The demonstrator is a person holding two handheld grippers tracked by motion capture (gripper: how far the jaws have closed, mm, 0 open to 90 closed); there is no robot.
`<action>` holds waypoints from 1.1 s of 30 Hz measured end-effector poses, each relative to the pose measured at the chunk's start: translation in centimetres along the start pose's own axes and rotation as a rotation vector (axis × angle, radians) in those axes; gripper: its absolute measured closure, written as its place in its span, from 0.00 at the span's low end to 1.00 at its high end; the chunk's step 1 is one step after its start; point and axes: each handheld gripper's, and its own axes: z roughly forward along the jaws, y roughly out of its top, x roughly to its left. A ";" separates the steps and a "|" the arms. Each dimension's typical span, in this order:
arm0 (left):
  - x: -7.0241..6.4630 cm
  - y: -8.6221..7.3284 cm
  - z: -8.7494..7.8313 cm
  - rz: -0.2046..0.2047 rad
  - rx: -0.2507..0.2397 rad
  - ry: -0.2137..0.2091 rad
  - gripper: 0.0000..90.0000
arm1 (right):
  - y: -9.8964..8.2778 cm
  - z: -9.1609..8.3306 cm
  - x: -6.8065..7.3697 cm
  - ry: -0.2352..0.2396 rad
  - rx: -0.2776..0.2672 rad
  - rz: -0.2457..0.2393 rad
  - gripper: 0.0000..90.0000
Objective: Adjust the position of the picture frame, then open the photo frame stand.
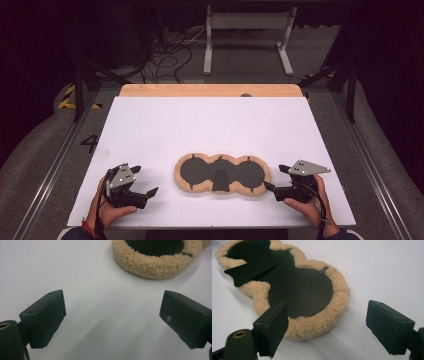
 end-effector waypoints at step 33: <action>-1.5 0.0 0.5 0.027 0.023 -0.021 0.12 | 2.1 3.4 7.7 0.277 0.110 -0.002 0.73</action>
